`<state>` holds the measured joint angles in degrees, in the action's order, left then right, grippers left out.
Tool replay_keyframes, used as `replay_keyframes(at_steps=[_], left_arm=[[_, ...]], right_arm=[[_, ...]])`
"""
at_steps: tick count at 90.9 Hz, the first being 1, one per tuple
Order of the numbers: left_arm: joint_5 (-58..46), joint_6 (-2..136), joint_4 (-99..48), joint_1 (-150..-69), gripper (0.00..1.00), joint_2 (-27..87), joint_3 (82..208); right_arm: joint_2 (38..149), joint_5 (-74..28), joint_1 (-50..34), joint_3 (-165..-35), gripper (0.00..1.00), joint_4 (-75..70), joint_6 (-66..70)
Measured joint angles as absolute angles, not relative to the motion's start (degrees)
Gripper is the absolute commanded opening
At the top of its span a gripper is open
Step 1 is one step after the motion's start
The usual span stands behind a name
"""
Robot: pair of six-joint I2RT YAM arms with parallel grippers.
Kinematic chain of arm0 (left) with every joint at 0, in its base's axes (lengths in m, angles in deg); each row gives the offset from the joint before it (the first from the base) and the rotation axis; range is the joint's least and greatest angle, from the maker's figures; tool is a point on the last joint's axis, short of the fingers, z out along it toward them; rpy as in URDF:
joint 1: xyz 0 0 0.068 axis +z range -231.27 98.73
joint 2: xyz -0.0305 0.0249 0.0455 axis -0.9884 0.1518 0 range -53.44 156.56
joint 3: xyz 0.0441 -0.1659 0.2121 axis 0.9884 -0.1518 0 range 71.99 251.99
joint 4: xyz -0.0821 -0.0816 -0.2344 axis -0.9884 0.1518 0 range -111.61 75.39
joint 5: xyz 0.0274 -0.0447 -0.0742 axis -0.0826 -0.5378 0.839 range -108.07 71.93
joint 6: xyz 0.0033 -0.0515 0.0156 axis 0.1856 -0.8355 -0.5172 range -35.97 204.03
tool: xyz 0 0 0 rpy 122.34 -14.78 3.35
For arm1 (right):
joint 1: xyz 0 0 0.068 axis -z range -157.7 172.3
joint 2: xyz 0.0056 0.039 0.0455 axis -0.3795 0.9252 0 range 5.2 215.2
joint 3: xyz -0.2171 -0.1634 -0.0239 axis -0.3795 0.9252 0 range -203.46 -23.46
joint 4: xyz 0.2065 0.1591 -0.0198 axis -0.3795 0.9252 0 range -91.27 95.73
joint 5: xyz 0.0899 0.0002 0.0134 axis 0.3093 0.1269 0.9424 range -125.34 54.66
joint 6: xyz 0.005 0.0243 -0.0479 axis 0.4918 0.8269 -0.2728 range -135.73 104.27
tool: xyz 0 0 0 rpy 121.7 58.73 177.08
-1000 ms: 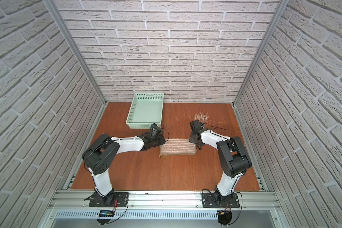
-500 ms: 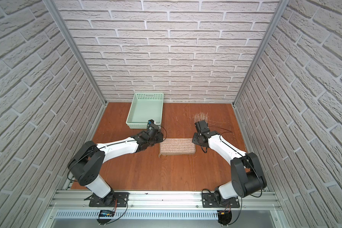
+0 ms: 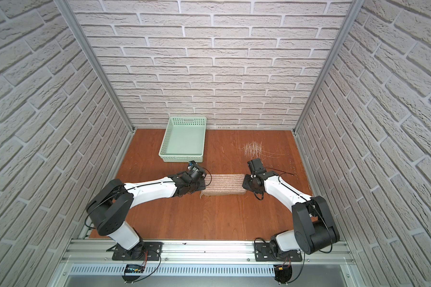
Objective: Fold the square dishcloth
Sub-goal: Fold the cleaning item at the center of the board.
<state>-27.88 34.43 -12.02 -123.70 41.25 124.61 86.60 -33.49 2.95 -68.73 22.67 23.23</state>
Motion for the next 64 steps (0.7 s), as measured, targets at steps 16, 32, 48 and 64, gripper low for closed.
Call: replay_keyframes(at_steps=[16, 32, 48, 64], left_arm=[[-27.88, 33.57, -11.04, -124.01, 0.42, 41.34, 124.50], [-27.88, 33.03, -10.78, -124.16, 0.43, 41.65, 124.50], [-27.77, 32.48, -10.64, -124.32, 0.42, 42.39, 124.50], [-27.42, 32.22, -10.32, -124.43, 0.39, 42.94, 124.48]], right_arm=[[88.11, -31.83, 3.93, -67.73, 0.33, 19.96, 23.47], [89.99, -30.17, 4.37, -65.80, 0.32, 17.56, 24.19], [89.99, -28.84, 4.37, -63.40, 0.31, 15.52, 25.31], [89.95, -27.06, 4.39, -61.85, 0.27, 11.20, 27.21]])
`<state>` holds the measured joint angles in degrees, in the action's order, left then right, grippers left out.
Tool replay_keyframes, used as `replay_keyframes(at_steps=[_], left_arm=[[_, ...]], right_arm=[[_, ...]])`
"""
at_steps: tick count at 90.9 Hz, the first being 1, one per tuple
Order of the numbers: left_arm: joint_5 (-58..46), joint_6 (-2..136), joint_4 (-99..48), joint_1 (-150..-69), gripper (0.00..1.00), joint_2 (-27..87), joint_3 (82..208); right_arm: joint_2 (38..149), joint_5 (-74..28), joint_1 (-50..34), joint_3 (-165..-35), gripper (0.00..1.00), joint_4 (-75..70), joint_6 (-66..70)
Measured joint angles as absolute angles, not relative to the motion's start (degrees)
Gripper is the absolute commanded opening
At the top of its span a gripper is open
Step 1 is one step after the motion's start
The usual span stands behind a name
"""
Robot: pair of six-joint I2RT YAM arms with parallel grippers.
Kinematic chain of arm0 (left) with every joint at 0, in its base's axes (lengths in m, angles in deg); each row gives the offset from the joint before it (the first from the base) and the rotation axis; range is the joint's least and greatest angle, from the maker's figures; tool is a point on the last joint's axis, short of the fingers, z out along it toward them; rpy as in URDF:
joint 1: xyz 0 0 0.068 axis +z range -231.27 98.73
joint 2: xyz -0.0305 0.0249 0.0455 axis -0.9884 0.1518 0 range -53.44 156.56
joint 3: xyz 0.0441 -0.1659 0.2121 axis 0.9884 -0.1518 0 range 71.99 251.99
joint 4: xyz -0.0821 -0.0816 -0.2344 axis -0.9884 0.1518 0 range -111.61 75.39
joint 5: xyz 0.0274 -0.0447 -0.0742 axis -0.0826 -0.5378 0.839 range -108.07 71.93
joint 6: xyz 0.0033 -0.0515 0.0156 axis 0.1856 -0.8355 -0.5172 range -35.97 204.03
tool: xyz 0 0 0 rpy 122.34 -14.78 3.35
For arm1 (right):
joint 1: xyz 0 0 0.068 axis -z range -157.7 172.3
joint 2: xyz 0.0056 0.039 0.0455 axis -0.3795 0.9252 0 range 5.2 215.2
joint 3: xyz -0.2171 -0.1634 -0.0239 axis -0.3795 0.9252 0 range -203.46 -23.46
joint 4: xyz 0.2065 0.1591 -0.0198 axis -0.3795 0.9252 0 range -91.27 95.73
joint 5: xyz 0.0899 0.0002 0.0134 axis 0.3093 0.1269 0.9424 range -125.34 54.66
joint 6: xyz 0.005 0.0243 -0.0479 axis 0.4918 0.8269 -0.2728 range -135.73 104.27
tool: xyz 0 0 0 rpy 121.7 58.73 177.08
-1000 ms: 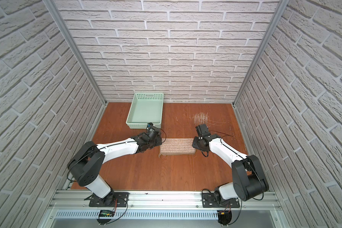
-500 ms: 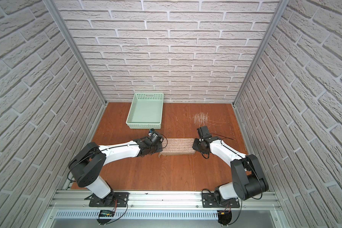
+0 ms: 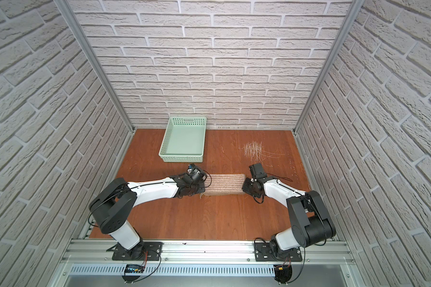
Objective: Fold the square dishcloth
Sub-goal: Fold the cleaning item at the center of the board.
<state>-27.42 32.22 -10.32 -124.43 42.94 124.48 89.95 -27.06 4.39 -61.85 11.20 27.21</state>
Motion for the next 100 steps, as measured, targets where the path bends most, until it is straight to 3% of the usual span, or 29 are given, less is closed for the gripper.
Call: replay_keyframes(at_steps=[36, 87, 100], left_arm=[[-27.26, 30.91, -10.12, -124.34, 0.29, 44.07, 124.13], [-21.36, 26.40, -19.85, -123.44, 0.19, 47.02, 123.78], [-20.07, 23.58, -22.95, -122.83, 0.28, 47.24, 122.80]], right_arm=[[91.17, -25.97, 4.54, -61.00, 0.04, 7.22, 28.89], [84.68, -36.03, 3.40, -68.32, 0.03, 23.50, 18.66], [84.28, -39.13, 0.74, -70.83, 0.03, 27.81, 16.65]])
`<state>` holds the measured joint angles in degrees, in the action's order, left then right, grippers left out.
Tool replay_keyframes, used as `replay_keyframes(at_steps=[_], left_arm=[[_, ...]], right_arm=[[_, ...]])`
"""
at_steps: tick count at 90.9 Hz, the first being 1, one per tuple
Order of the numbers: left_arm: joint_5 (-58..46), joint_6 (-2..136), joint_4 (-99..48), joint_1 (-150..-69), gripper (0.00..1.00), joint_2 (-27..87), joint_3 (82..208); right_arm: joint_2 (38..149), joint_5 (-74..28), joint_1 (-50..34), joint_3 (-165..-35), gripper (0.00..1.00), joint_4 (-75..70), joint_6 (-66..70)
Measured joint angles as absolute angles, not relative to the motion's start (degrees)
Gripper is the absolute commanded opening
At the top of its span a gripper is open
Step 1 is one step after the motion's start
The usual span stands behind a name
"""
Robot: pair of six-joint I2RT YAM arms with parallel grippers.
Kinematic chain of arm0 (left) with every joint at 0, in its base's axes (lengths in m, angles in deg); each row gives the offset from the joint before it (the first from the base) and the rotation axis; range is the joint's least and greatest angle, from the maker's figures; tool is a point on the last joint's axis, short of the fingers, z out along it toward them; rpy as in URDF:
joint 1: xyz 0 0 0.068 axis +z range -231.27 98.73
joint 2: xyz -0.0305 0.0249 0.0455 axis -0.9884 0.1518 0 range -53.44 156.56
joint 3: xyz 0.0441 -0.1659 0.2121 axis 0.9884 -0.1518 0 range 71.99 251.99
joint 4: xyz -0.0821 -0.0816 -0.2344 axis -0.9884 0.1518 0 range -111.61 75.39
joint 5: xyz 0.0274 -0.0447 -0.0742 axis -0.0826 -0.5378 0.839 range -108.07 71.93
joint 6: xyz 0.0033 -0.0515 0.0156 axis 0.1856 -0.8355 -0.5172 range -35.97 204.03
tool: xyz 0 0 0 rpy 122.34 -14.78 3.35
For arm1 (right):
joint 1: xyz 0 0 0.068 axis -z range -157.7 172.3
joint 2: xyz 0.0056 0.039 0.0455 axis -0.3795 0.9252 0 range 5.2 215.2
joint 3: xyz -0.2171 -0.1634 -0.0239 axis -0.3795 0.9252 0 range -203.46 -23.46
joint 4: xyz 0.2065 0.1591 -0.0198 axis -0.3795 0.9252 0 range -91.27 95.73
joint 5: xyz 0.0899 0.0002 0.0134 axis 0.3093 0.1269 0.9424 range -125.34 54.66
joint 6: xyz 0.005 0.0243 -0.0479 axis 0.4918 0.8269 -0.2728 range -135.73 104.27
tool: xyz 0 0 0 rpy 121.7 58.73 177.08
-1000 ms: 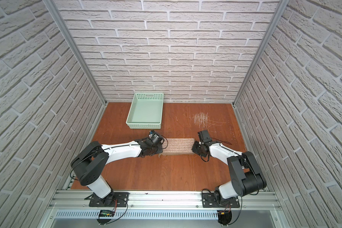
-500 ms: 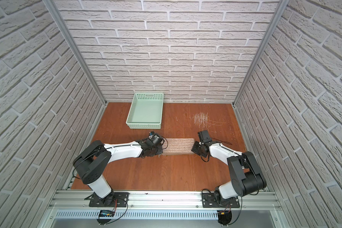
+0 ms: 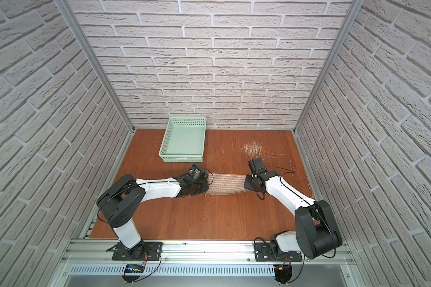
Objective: Fold the square dishcloth
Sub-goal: Fold the cleaning item at the center of the board.
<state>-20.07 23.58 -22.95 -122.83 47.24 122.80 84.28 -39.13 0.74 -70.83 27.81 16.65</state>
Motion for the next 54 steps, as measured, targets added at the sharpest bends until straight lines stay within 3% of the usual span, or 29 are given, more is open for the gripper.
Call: replay_keyframes(at_steps=[22, 54], left_arm=[[-18.04, 19.43, -29.46, -120.99, 0.30, 45.95, 119.02], [-15.31, 16.04, -34.56, -119.27, 0.14, 45.71, 115.76]], right_arm=[[84.59, -44.75, -6.39, -75.88, 0.03, 33.69, 14.29], [89.38, -49.80, -15.22, -83.33, 0.03, 36.66, 14.12]])
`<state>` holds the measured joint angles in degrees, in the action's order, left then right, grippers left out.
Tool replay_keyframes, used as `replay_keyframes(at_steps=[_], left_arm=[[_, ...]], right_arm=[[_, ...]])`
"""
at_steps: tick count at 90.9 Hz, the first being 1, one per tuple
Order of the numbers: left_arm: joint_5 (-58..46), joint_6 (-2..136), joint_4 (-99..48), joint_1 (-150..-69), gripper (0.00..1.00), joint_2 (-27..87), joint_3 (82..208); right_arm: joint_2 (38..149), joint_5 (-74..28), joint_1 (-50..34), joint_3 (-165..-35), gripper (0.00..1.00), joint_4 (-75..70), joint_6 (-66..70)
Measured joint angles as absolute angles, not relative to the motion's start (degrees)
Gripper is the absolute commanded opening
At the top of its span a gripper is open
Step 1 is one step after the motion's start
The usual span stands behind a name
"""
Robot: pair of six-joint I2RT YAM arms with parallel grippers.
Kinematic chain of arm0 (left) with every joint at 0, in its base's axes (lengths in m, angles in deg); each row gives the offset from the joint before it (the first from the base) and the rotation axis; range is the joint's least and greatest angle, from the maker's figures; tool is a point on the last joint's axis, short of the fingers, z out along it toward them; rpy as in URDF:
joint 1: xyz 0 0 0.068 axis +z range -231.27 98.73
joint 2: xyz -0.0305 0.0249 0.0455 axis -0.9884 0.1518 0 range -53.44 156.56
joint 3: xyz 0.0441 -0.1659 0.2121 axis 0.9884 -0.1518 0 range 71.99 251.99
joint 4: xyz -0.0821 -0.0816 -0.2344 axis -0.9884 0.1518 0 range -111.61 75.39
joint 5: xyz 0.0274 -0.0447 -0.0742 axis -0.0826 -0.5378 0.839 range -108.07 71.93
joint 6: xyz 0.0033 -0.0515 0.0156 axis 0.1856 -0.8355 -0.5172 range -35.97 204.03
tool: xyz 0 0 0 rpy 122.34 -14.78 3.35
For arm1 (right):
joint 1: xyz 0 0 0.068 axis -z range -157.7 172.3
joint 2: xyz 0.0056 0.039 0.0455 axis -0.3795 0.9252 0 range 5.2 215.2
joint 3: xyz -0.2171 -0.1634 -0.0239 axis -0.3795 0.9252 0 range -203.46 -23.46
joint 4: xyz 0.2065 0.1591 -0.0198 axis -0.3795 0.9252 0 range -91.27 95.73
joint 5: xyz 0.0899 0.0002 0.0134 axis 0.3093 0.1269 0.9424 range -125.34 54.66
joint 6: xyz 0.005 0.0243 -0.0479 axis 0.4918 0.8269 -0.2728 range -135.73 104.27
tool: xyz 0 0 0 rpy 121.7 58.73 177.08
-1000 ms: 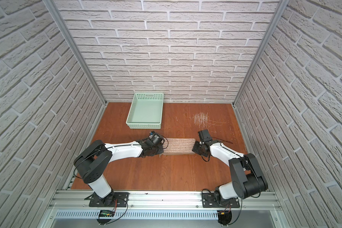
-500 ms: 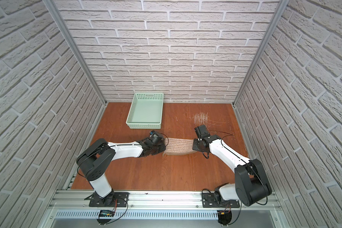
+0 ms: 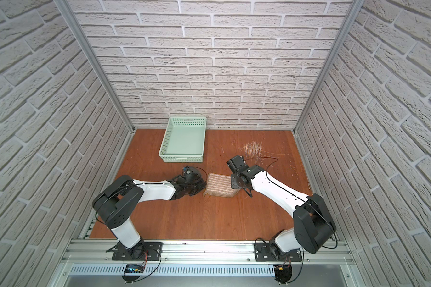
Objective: Fold the square dishcloth
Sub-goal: Fold the cleaning item at the center of the board.
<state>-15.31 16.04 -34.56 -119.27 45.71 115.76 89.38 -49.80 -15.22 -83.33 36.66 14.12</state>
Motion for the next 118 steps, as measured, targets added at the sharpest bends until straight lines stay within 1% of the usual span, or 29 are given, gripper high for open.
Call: replay_keyframes(at_steps=[26, 46, 82, 118], left_arm=[[-14.83, 14.82, -36.13, -119.25, 0.06, 45.82, 114.69], [-15.29, 13.97, -37.94, -120.60, 0.02, 45.82, 113.73], [-15.51, 12.94, -40.04, -121.37, 0.00, 46.04, 112.99], [-15.48, 11.63, -42.71, -121.91, 0.00, 47.13, 112.90]], right_arm=[[98.69, -50.34, -21.95, -91.99, 0.03, 36.64, 14.92], [105.00, -49.88, -24.35, -95.79, 0.03, 36.31, 16.91], [107.30, -43.79, -24.59, -95.92, 0.03, 31.76, 20.50], [110.10, -41.56, -24.59, -96.58, 0.03, 29.34, 23.10]])
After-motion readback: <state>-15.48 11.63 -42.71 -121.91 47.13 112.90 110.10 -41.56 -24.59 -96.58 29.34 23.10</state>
